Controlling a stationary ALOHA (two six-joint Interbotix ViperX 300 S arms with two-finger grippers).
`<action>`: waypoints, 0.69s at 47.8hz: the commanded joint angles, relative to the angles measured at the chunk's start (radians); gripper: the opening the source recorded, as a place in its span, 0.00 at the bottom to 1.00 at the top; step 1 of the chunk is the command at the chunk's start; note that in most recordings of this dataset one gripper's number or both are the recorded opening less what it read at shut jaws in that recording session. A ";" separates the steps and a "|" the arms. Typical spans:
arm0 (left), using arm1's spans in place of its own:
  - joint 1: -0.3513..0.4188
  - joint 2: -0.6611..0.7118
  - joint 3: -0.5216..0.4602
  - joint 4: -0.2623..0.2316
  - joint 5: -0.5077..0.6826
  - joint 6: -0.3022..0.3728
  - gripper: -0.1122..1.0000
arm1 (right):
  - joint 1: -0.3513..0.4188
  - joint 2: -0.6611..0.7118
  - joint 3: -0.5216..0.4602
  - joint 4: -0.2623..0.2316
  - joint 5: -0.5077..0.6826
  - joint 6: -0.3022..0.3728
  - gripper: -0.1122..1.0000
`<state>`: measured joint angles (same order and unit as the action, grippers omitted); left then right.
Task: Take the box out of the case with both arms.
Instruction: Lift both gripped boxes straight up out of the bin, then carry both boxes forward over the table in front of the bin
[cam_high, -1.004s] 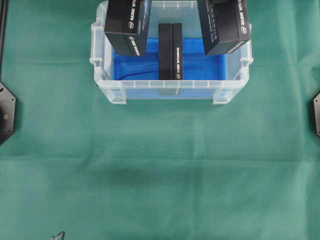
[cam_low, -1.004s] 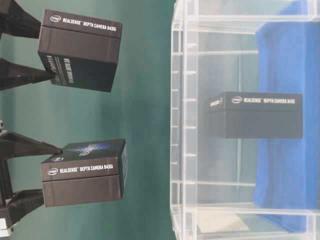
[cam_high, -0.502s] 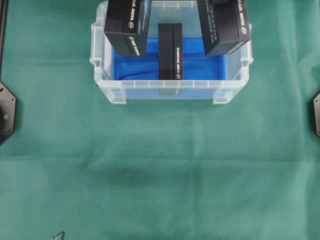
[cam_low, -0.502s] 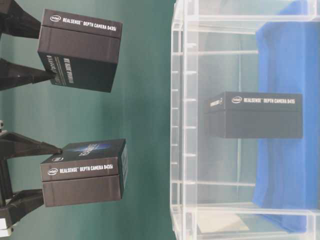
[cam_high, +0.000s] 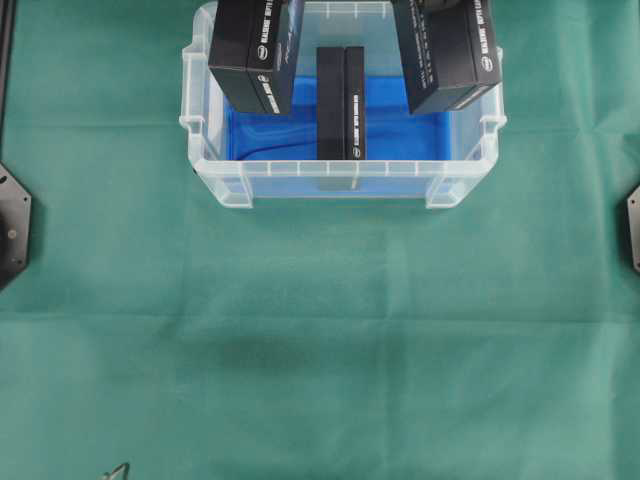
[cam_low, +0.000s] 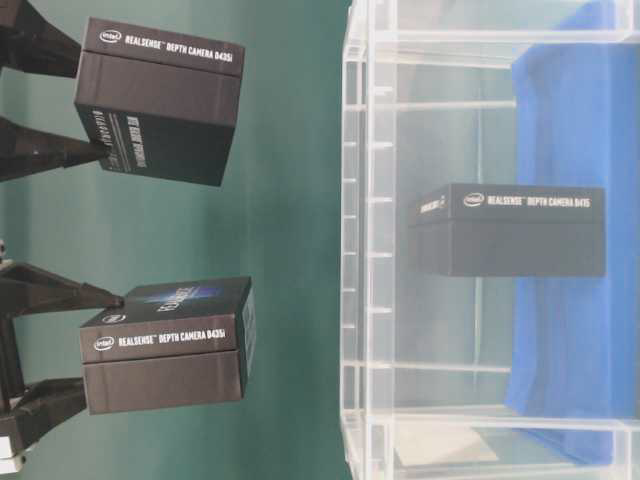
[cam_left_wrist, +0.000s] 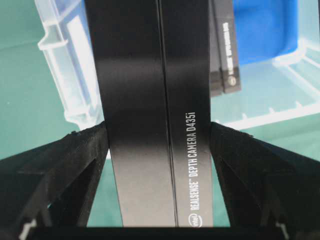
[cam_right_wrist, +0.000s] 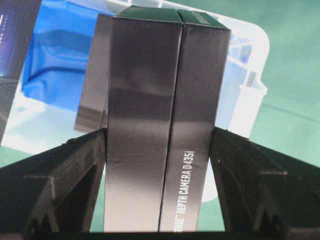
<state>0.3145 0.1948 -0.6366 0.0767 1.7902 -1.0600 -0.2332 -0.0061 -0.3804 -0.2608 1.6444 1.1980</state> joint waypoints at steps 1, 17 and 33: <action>-0.005 -0.025 -0.025 0.005 -0.005 0.000 0.67 | 0.006 -0.018 -0.026 -0.006 -0.002 0.002 0.71; -0.023 -0.026 -0.023 0.005 -0.006 -0.006 0.67 | 0.025 -0.018 -0.025 -0.006 0.012 0.008 0.71; -0.083 -0.035 -0.025 0.029 -0.006 -0.049 0.67 | 0.094 -0.017 -0.025 -0.006 0.055 0.057 0.71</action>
<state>0.2546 0.1948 -0.6366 0.0890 1.7886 -1.1014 -0.1672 -0.0061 -0.3820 -0.2608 1.6950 1.2333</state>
